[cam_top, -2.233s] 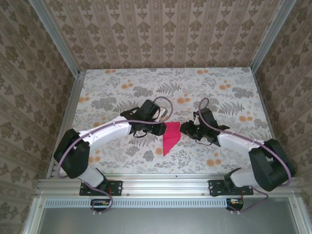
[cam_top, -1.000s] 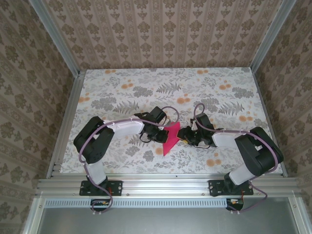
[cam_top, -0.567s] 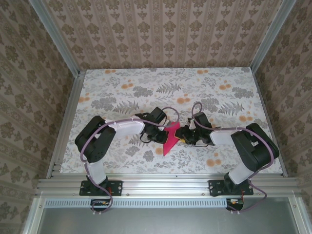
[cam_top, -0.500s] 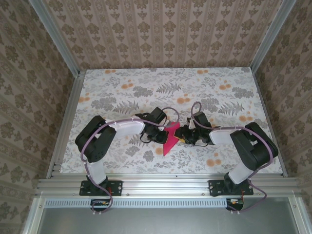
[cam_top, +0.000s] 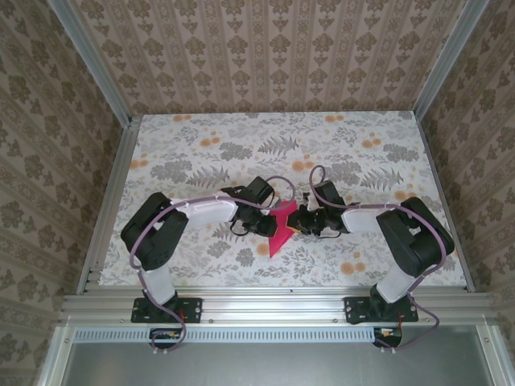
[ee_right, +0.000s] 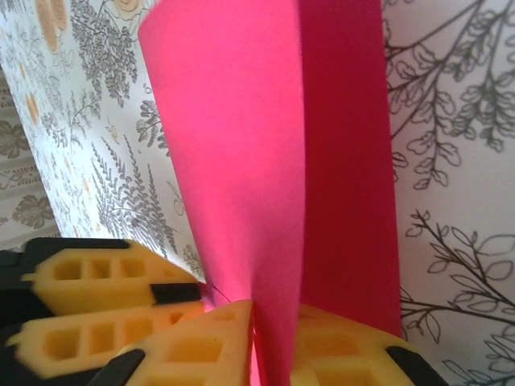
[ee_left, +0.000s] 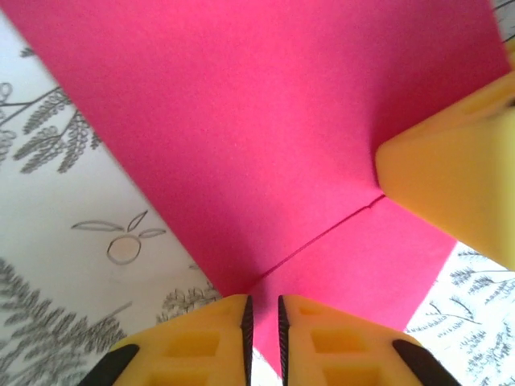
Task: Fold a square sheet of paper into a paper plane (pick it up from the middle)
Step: Third fold the triangle at the center of the table.
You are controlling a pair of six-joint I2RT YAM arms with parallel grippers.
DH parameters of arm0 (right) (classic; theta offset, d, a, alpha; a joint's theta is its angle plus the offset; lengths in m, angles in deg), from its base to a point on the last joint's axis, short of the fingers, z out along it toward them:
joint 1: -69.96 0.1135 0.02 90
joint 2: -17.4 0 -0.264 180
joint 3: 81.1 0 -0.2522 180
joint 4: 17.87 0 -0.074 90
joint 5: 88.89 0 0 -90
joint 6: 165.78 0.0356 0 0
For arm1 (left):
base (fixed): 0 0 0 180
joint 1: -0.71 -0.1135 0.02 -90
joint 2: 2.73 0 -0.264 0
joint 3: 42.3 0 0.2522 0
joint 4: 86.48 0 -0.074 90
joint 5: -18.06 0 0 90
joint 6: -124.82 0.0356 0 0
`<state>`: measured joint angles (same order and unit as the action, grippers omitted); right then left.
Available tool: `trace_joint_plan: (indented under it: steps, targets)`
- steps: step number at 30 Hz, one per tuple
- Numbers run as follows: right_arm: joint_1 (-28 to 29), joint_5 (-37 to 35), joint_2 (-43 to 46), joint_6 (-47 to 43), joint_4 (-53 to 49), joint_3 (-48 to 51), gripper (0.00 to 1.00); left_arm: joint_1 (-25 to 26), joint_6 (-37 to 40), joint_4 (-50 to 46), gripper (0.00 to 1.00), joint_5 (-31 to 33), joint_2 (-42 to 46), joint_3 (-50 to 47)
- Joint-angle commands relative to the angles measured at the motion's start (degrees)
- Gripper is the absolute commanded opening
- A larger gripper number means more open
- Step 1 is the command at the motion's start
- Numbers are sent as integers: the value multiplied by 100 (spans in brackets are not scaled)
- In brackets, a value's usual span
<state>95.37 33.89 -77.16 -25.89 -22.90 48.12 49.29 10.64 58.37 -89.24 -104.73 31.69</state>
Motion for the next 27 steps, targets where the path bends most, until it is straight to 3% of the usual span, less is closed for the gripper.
trace_joint_plan:
  steps: [1, 15, 27]
  targets:
    - [115, -249, 296, 244, -179, 49, 12, 164, -61, -57, 23, 294, 560, -84]
    - [585, -1404, 1104, 1655, 286, 758, 7, 1497, -531, -185, 42, 1924, 1078, -399]
    - [711, -1748, 1634, 1891, 170, 1003, 7, 1949, -408, -111, 44, 2151, 638, -256]
